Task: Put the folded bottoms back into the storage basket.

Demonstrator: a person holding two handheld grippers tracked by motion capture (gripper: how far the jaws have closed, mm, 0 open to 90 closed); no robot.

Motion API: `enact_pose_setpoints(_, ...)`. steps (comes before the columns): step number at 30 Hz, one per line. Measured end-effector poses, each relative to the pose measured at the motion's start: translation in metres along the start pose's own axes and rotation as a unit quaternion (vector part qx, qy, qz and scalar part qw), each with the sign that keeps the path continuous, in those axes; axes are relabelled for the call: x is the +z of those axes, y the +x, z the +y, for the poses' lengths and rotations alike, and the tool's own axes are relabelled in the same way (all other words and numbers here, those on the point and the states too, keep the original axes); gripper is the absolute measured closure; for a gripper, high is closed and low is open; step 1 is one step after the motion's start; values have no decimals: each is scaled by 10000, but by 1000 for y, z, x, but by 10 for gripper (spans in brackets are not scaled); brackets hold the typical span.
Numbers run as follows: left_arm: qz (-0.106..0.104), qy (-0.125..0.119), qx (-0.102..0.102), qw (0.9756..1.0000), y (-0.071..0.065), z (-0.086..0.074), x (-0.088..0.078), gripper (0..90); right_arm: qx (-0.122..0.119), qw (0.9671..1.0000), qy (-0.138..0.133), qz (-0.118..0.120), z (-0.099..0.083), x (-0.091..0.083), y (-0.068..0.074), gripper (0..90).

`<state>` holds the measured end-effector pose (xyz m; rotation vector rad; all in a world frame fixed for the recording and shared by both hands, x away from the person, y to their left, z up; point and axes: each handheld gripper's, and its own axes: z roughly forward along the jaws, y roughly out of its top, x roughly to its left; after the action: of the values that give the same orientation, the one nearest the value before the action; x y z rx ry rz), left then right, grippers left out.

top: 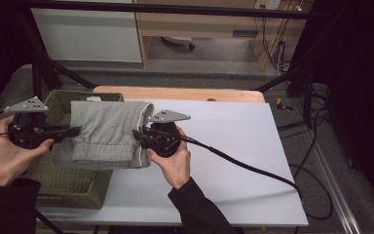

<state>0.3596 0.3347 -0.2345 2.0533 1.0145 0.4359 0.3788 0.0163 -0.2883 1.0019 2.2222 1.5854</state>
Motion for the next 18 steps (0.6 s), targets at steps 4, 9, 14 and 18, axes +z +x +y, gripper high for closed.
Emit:
enact_pose_setpoints(4,15,-4,-8,10000,3,-1,-2,812,-7,10000,3,24,1,5,2,736)
enact_pose_setpoints(9,83,-5,-28,10000,8,-3,-8,812,13,10000,-20,49,4,12,6,736)
enact_pose_setpoints(14,145,3,-46,9999,12,-5,-11,812,6,10000,-2,73,5,18,9,736)
enact_pose_setpoints(18,168,-17,-94,9998,17,-8,-14,812,-37,10000,-6,86,8,23,14,736)
